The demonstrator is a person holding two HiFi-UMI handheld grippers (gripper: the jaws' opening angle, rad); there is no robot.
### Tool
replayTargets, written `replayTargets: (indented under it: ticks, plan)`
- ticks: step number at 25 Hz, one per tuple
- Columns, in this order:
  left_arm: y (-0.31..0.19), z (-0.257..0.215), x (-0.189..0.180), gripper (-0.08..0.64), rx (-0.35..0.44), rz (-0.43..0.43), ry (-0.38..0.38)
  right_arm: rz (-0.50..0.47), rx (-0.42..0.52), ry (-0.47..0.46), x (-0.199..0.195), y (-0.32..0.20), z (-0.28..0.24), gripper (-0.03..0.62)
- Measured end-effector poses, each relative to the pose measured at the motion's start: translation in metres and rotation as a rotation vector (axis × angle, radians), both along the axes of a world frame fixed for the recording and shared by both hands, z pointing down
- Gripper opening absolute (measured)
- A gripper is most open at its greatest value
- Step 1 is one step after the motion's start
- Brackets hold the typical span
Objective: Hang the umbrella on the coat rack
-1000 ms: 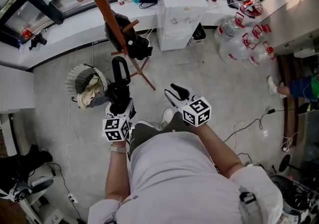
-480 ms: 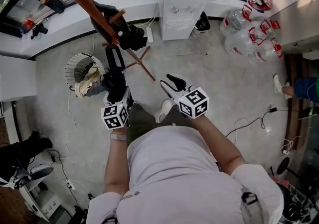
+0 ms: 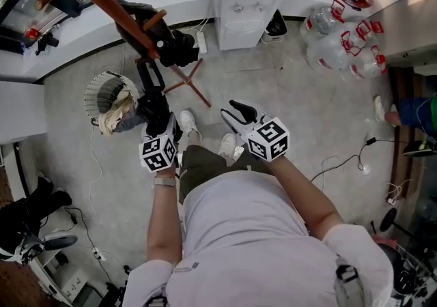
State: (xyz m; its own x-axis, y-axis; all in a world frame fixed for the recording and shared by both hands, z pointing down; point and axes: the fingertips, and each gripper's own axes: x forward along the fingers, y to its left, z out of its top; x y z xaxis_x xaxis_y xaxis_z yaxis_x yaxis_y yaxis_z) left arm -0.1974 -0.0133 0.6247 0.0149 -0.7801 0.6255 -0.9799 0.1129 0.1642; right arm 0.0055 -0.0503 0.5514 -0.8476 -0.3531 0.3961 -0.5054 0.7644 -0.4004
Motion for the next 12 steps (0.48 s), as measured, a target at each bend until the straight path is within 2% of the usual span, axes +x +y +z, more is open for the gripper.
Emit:
replayTargets:
  ticks: [12]
  plan:
    - [-0.01, 0.03, -0.012, 0.259, -0.031, 0.017, -0.008, 0.038, -0.011, 0.04, -0.008, -0.007, 0.013, 0.144]
